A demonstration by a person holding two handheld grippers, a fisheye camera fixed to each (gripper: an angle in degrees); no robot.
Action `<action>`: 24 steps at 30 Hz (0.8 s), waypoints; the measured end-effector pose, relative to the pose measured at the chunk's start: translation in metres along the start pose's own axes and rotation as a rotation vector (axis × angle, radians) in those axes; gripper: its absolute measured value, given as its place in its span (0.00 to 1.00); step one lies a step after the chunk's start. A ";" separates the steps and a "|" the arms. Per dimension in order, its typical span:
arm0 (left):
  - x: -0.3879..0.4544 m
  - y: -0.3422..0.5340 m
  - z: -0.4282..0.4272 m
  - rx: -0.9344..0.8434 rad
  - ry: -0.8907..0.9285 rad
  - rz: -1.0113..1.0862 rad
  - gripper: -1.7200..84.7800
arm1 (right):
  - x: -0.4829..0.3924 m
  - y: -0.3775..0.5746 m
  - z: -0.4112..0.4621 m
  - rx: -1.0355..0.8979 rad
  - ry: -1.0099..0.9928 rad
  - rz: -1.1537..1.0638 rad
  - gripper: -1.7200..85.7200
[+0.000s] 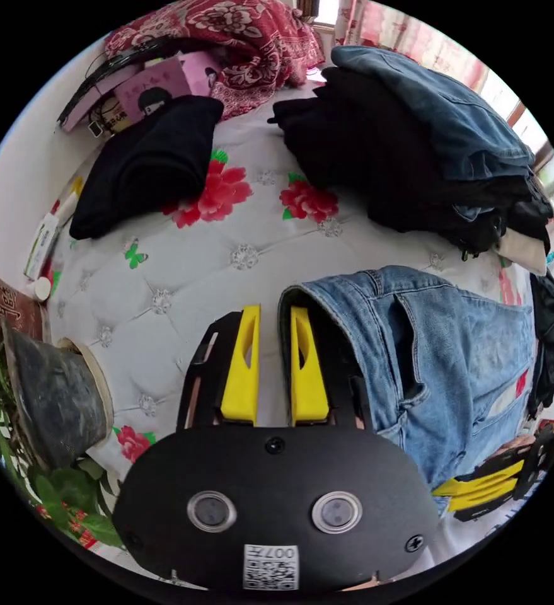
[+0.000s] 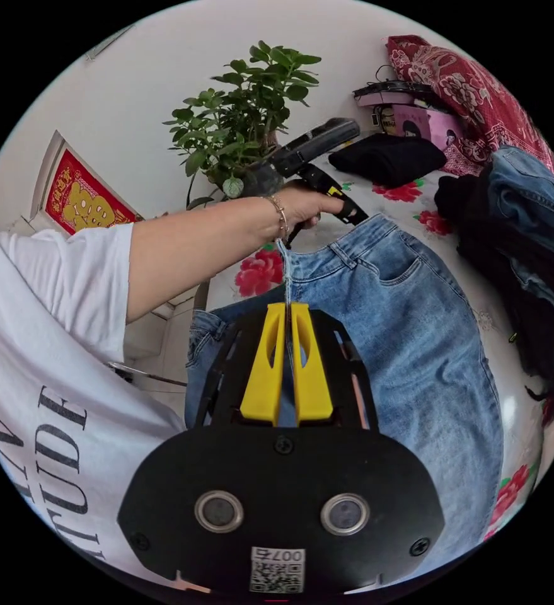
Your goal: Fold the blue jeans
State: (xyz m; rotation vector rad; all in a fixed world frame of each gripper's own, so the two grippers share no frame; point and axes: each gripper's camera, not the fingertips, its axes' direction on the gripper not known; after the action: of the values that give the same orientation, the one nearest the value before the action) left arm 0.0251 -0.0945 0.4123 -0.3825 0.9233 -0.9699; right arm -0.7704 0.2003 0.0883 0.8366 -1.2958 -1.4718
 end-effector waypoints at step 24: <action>0.046 0.241 -0.118 0.023 -0.008 -0.068 0.04 | -0.001 -0.051 -0.006 0.026 -0.028 -0.012 0.02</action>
State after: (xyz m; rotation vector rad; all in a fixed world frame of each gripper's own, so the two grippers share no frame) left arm 0.0701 0.0099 0.1648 -0.3997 0.8960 -1.0395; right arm -0.7753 0.1977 0.0372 0.8453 -1.3355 -1.4833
